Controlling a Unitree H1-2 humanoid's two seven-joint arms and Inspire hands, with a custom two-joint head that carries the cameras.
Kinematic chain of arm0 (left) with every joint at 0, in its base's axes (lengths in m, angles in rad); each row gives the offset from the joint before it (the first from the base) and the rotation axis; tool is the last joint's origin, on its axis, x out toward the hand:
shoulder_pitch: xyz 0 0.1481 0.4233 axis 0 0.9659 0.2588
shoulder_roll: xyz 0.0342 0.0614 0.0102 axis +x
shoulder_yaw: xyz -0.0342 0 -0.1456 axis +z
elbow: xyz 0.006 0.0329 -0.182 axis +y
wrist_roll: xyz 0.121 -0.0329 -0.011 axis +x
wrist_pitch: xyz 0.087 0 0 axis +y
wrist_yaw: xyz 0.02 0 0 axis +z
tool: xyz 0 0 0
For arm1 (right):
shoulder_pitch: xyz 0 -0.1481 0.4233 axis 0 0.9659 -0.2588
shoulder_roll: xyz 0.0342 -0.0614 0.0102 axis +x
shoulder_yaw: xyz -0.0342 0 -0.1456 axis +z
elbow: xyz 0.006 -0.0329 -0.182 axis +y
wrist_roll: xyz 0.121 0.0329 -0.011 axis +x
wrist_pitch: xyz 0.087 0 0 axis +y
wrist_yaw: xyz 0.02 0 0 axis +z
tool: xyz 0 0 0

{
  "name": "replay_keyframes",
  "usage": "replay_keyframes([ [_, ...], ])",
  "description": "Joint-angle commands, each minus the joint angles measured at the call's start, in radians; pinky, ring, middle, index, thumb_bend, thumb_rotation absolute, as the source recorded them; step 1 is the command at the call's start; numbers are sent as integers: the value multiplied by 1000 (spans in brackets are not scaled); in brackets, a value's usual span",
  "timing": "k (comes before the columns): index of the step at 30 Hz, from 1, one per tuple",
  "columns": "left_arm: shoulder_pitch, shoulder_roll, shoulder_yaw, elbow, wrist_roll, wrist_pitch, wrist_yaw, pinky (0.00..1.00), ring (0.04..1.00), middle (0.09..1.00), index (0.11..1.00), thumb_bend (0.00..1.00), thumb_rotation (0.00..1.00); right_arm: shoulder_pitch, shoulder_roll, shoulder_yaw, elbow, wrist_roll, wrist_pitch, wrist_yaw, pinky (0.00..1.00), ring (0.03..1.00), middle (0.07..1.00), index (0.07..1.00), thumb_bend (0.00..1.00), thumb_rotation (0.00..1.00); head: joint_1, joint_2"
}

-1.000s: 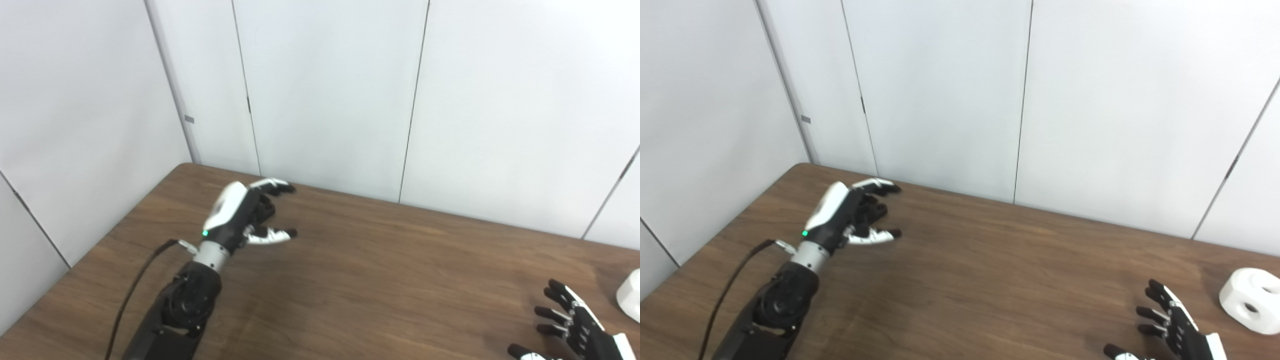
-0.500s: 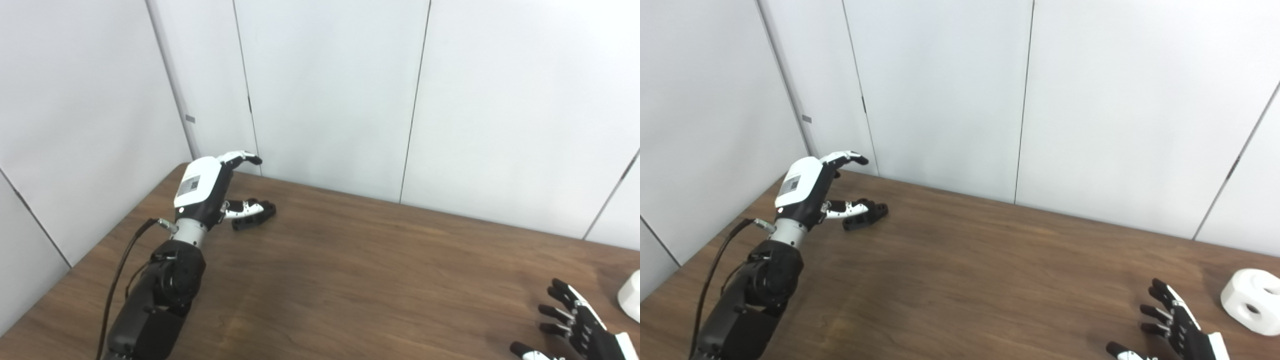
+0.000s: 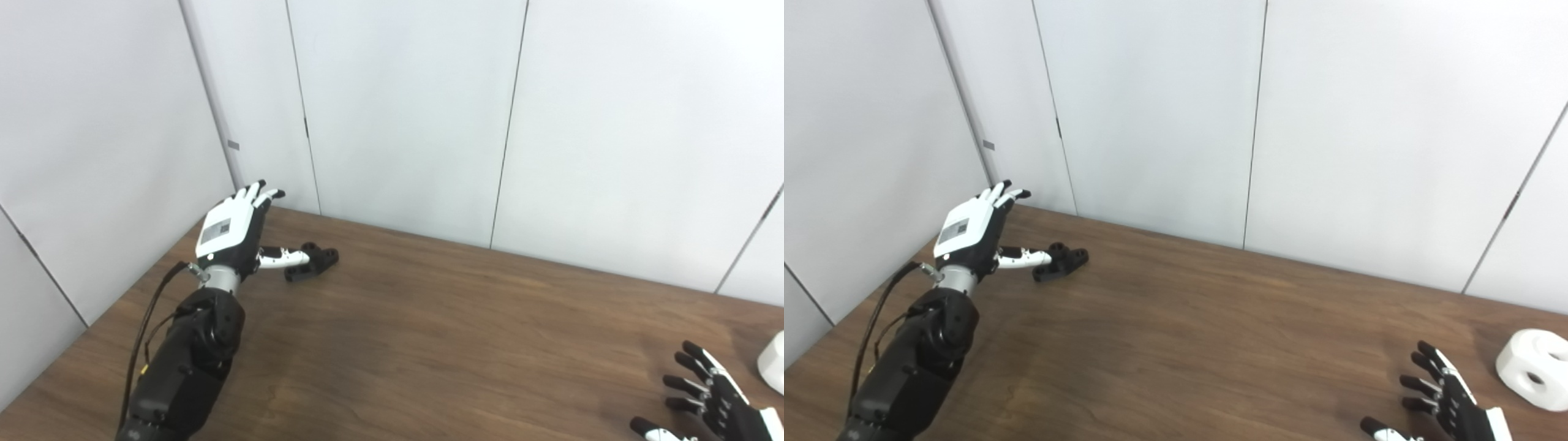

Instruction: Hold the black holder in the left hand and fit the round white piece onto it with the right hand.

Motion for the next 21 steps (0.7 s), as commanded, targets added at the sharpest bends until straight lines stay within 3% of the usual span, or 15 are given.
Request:
replay_keyframes([
  [1,-51,39,-4,0,12,26,3,1000,1000,1000,887,1000,497,-25,-10,-8,-39,1,-9,-3,658,762,877,898,608,0,-2,1],
  [6,-60,38,-20,42,-4,59,-8,985,1000,1000,888,1000,566,-24,-10,-8,-44,4,-9,-1,656,761,873,895,610,0,-3,3],
  [13,-64,30,-25,91,-50,68,4,907,1000,1000,863,1000,565,-22,-16,-5,-40,-7,-26,-2,647,751,866,890,618,0,-2,5],
  [21,-65,26,-46,148,-54,67,39,945,1000,1000,859,1000,493,-15,-19,-3,-41,-21,-37,-3,646,743,864,878,636,0,-6,7],
])
